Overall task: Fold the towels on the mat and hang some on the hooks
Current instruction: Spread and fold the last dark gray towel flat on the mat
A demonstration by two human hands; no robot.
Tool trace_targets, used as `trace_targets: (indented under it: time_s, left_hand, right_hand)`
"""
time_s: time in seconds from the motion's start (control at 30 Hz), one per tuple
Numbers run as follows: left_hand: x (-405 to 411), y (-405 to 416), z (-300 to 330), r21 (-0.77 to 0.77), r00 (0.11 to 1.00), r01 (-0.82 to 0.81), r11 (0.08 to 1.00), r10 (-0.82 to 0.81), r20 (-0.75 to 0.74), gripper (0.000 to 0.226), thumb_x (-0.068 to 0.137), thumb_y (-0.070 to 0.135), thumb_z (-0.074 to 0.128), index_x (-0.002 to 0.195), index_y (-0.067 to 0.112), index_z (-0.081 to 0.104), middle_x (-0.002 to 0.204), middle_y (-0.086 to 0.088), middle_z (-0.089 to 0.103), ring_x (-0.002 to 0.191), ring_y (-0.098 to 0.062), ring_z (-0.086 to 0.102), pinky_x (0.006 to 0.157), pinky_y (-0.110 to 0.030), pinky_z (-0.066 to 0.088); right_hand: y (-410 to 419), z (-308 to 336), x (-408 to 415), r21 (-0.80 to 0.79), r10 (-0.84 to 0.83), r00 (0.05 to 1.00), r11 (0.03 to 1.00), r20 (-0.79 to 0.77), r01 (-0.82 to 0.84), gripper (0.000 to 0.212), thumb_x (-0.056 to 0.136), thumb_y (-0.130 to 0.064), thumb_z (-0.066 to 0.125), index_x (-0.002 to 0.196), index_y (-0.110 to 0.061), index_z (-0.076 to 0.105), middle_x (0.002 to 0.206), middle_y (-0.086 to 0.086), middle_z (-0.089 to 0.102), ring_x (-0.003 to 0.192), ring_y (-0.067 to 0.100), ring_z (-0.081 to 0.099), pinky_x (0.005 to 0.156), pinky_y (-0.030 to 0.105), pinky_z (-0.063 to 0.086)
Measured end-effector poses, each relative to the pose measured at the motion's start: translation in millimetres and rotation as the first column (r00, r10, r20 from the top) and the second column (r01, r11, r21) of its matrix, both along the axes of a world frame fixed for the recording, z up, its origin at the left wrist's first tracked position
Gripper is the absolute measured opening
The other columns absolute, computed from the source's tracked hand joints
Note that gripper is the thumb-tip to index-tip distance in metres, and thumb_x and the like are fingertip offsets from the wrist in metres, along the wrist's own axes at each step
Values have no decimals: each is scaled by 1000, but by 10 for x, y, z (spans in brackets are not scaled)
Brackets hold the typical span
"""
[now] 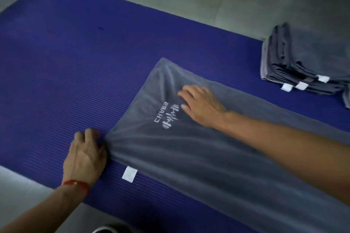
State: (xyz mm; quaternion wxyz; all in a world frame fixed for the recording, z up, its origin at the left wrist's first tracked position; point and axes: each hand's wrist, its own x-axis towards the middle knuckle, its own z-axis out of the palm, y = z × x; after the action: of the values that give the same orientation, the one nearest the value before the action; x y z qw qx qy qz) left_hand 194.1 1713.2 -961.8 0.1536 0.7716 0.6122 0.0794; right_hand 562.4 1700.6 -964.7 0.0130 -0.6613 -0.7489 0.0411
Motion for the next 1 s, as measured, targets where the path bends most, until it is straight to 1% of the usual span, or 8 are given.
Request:
trace_targets:
  time_s: [0.1, 0.2, 0.3, 0.4, 0.6, 0.73, 0.87, 1.0]
  left_hand:
    - [374, -370, 43, 183, 885, 464, 866, -450, -117, 37, 80, 37, 50, 111, 16, 52, 104, -15, 52, 82, -36, 52, 64, -46, 41]
    - [1004, -954, -40, 179, 561, 818, 547, -827, -34, 32, 82, 35, 55, 112, 25, 57, 112, -6, 58, 87, -31, 59, 75, -42, 40]
    - [1534, -1506, -158, 178, 226, 959, 219, -974, -22, 29, 81, 32, 60, 110, 29, 61, 111, 1, 61, 95, -22, 58, 81, -36, 36]
    - [1852, -1808, -180, 151, 45, 988, 39, -999, -31, 31, 79, 28, 64, 109, 29, 62, 103, 5, 59, 92, -18, 55, 79, -32, 34]
    - [2134, -1884, -198, 57, -85, 994, -94, -985, -149, 35, 59, 17, 92, 80, 25, 65, 79, 4, 59, 69, -18, 62, 60, -31, 52]
    - [2227, -1922, -78, -6, -163, 986, -167, -949, -269, 33, 47, 8, 91, 66, 19, 66, 66, -2, 60, 55, -21, 61, 47, -28, 51]
    - [2260, -2030, -41, -2, -130, 991, -136, -938, -323, 35, 40, 1, 88, 59, 16, 62, 59, -5, 57, 48, -24, 57, 43, -28, 46]
    - [2277, -2029, -85, 113, -46, 991, -77, -967, -251, 30, 54, 8, 80, 64, 19, 54, 63, -3, 51, 52, -22, 52, 51, -33, 47]
  right_hand:
    - [-1213, -155, 301, -114, 18, 998, 993, 55, -12, 50, 102, -41, 36, 146, -20, 50, 153, 5, 45, 138, 25, 46, 114, 49, 39]
    - [-2416, -104, 555, -200, -13, 984, 979, 176, 49, 55, 99, -41, 37, 151, -24, 45, 159, 6, 40, 143, 25, 44, 115, 50, 40]
    - [-3425, 82, 671, -254, -55, 955, 958, 290, 132, 54, 92, -41, 44, 143, -27, 54, 152, 7, 49, 136, 25, 50, 111, 49, 44]
    - [-4282, 224, 615, -279, -173, 937, 924, 305, 261, 49, 83, -41, 55, 130, -26, 56, 126, 4, 62, 113, 25, 61, 97, 44, 48]
    - [-5062, 205, 480, -266, -321, 894, 874, 312, 407, 65, 61, -21, 89, 122, -18, 67, 111, 7, 68, 89, 28, 69, 75, 38, 58]
    - [-4938, 137, 531, -182, -276, 919, 925, 281, 333, 41, 75, -6, 56, 115, -12, 66, 104, 10, 69, 84, 32, 70, 67, 40, 61]
    - [-4812, 152, 570, -161, -240, 917, 939, 319, 302, 27, 73, -5, 61, 97, -12, 70, 90, 6, 68, 71, 28, 68, 51, 34, 52]
    - [-4762, 65, 562, -51, -409, 871, 898, 272, 437, 26, 69, -19, 69, 92, -14, 58, 75, 6, 65, 58, 29, 65, 48, 33, 48]
